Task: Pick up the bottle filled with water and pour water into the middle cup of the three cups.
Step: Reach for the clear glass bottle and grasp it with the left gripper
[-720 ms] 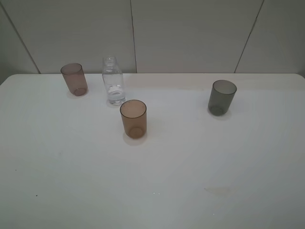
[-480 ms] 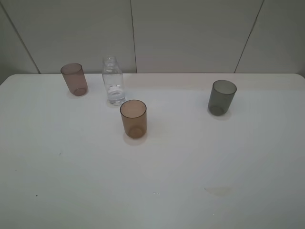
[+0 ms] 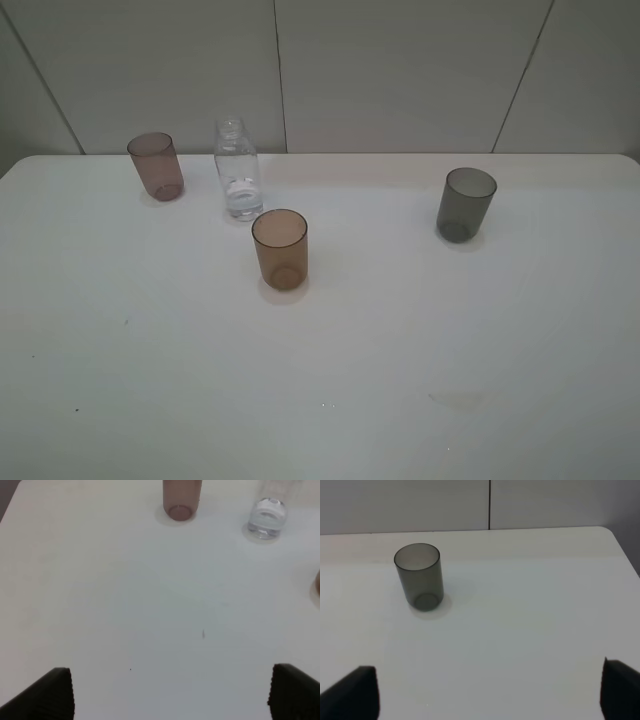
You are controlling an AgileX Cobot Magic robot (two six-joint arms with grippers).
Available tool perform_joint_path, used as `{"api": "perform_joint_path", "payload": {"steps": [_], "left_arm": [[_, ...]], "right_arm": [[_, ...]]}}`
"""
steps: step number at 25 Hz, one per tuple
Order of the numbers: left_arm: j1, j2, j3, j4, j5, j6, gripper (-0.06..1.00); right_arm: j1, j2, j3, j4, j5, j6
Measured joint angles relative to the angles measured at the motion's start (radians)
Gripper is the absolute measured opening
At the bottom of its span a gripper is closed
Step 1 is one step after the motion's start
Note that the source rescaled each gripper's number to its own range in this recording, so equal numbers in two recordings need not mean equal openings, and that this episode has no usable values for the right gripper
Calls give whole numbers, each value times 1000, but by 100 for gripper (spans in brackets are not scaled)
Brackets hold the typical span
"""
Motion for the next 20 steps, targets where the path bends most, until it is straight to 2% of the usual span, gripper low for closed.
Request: {"api": "perform_joint_path", "payload": {"steps": [15,20], "left_arm": [[-1,0,0,0,0,0,99],[-59,9,-1,0,-3,0,99]], "right_arm": [[0,0,0,0,0,0],[0,0,0,0,0,0]]}}
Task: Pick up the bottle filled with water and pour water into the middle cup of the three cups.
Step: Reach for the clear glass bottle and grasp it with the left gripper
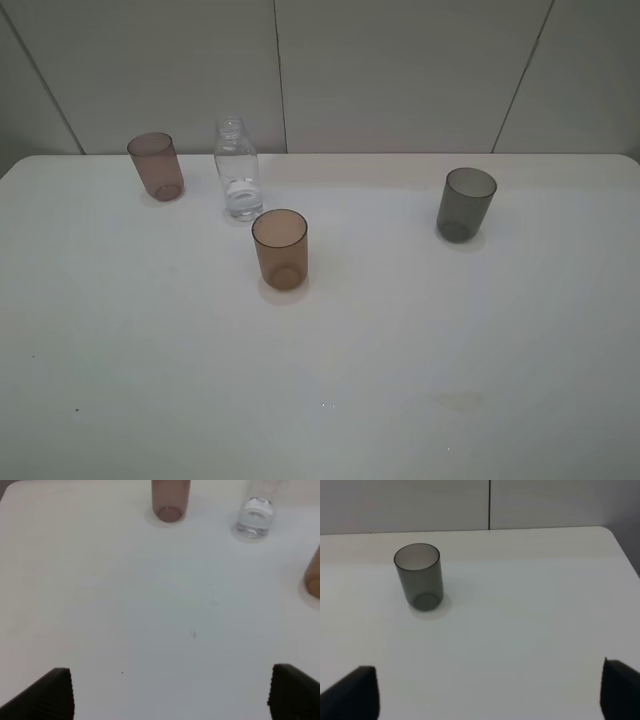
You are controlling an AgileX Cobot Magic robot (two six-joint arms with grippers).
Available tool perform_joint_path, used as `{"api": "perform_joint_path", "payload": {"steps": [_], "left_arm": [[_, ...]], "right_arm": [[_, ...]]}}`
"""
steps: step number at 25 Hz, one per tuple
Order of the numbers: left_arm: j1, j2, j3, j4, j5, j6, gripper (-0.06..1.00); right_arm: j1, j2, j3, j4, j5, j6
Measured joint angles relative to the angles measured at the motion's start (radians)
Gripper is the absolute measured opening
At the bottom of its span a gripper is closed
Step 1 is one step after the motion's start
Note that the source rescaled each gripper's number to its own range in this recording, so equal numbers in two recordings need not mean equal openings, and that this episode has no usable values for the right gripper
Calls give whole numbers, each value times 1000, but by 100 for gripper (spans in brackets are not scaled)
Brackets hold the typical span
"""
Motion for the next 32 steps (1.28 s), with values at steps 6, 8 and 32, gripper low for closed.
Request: {"api": "perform_joint_path", "payload": {"steps": [6,8,32], "left_arm": [[-76,171,-17,5,-27,0,99],[-83,224,-26,5,-76,0,99],[-261,939,-28,-23,-956,-72,99]], "right_arm": [[0,0,0,0,0,0],[0,0,0,0,0,0],[0,0,0,0,0,0]]}}
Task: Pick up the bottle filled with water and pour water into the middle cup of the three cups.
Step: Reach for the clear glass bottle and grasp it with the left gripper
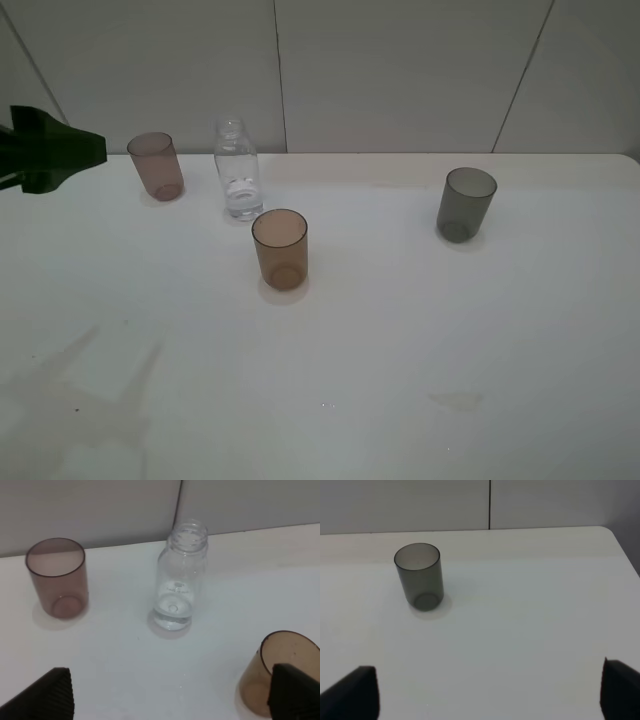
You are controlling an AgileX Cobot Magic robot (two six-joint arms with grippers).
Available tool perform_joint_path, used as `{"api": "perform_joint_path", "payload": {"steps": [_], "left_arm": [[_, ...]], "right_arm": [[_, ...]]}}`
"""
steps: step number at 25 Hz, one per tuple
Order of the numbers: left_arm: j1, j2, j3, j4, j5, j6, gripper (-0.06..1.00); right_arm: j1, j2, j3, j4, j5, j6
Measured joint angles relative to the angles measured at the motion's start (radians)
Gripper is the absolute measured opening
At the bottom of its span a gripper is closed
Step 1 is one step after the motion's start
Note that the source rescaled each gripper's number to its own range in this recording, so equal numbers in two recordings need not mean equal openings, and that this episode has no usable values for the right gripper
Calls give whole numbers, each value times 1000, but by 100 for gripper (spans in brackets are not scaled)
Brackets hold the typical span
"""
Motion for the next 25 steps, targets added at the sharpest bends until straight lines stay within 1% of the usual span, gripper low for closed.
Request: {"api": "perform_joint_path", "payload": {"steps": [4,6,9,11,13,17,19,20,21,25], "left_arm": [[-11,188,0,-1,-182,-31,99],[-11,280,0,-3,-294,-48,99],[-13,417,0,-3,-494,-72,99],[-17,497,-1,-3,-600,-78,99],[-17,595,-2,-4,-702,-80,99],[-17,773,-4,-7,-956,-76,99],[-17,842,-5,-8,-1086,-46,99],[-17,875,-9,-8,-1123,-26,99],[-17,895,-16,-8,-1138,-10,99],[-17,961,-67,-10,-1138,73,99]], "right_arm": [[0,0,0,0,0,0],[0,0,0,0,0,0],[0,0,0,0,0,0],[0,0,0,0,0,0],[0,0,0,0,0,0],[0,0,0,0,0,0],[0,0,0,0,0,0],[0,0,0,0,0,0],[0,0,0,0,0,0],[0,0,0,0,0,0]]}}
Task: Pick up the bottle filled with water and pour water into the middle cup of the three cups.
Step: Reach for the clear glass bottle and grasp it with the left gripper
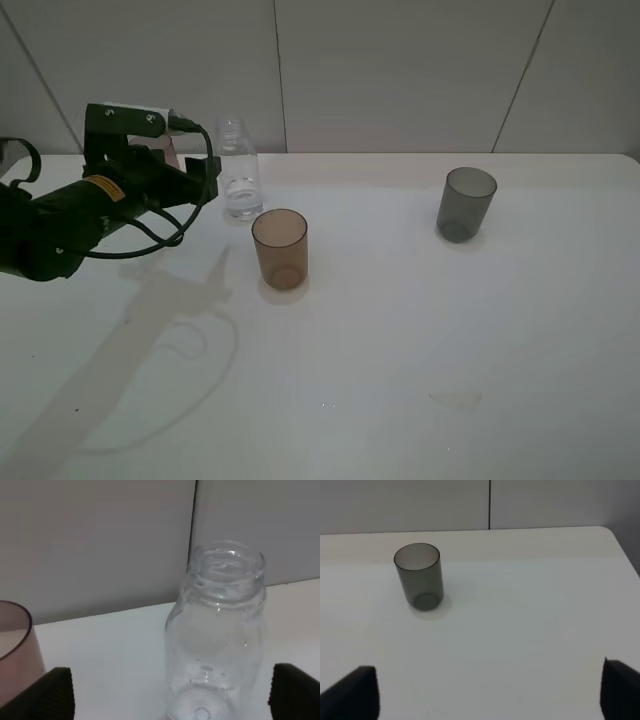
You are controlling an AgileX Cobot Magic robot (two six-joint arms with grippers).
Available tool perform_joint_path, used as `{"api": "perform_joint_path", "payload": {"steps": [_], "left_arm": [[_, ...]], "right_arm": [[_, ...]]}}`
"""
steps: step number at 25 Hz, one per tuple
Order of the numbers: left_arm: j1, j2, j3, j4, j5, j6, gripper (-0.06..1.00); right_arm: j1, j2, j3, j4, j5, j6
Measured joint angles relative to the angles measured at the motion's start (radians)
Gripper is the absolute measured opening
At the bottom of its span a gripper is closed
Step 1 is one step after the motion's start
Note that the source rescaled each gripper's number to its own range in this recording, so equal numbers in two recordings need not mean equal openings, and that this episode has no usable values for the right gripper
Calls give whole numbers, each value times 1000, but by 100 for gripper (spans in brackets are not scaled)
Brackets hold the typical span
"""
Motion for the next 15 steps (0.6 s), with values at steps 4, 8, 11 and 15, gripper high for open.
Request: {"api": "perform_joint_path", "payload": {"steps": [4,8,11,15], "left_arm": [[0,33,-57,0,12,66,99],[0,73,-96,0,11,90,99],[0,110,-124,0,11,92,99],[0,161,-167,0,4,96,99]], "right_arm": [[0,0,0,0,0,0],[0,0,0,0,0,0],[0,0,0,0,0,0],[0,0,0,0,0,0]]}}
